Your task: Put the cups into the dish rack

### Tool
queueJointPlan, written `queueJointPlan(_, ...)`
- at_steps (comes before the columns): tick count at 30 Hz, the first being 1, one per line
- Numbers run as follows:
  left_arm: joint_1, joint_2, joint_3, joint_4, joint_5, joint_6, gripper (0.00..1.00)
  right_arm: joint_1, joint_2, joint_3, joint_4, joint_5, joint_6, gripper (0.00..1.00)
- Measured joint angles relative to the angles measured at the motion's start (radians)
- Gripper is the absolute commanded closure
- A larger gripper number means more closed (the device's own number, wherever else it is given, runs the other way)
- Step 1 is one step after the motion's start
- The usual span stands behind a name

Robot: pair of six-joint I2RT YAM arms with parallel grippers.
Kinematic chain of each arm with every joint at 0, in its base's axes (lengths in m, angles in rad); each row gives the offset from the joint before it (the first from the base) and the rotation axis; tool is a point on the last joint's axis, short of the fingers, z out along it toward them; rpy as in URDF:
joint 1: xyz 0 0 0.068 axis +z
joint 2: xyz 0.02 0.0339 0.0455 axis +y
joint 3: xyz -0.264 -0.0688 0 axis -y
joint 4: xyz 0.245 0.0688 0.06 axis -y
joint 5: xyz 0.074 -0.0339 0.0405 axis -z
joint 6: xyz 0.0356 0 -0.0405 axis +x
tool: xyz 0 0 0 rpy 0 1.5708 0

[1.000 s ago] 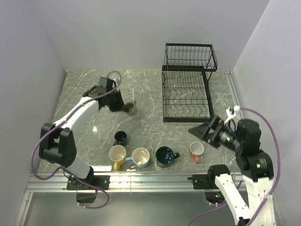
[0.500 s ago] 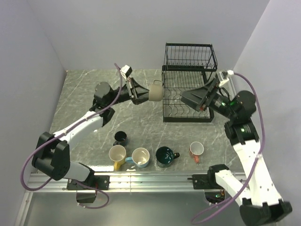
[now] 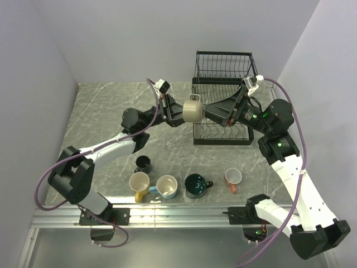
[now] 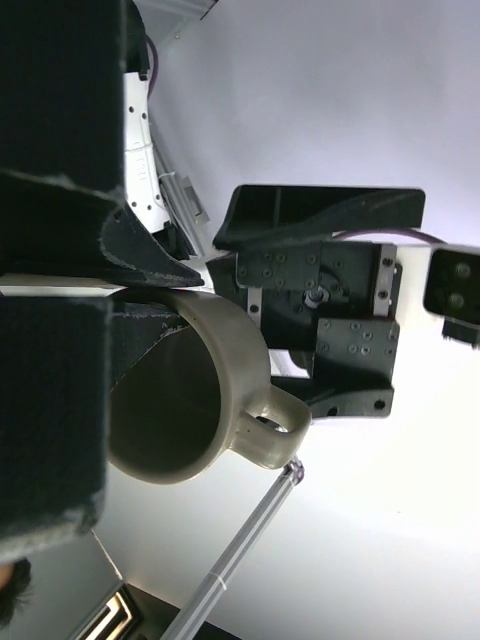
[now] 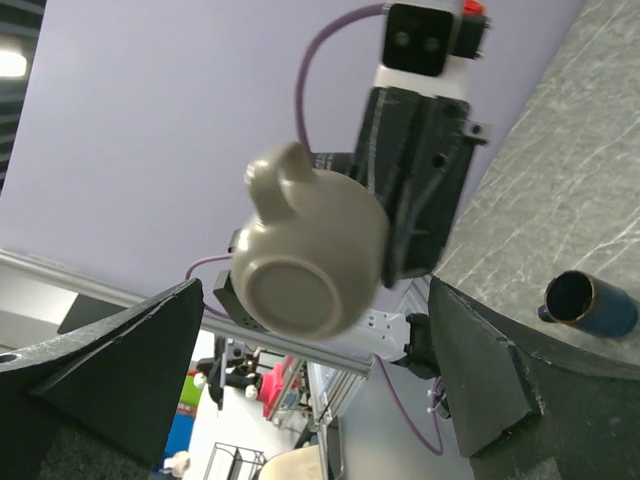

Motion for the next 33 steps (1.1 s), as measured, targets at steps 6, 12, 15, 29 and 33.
queueJointPlan(6, -0.031, 0.038, 0.025, -0.055, -0.011, 0.017, 1.0, 0.017, -0.001, 0.01, -0.013, 0.01, -0.024, 0.0)
queueJointPlan(12, -0.036, 0.044, 0.123, -0.243, -0.012, 0.125, 1.0, 0.016, -0.005, 0.03, -0.044, 0.079, -0.08, 0.04)
queueJointPlan(15, -0.041, 0.042, 0.143, -0.289, -0.019, 0.158, 1.0, 0.016, -0.004, 0.053, -0.093, 0.103, -0.119, 0.12)
queueJointPlan(29, -0.054, 0.019, 0.171, -0.483, -0.035, 0.264, 1.0, 0.017, 0.002, 0.065, -0.211, 0.153, -0.2, 0.87)
queueJointPlan(33, -0.055, 0.009, 0.173, -0.509, -0.037, 0.283, 0.83, 0.017, 0.002, 0.065, -0.214, 0.15, -0.203, 1.0)
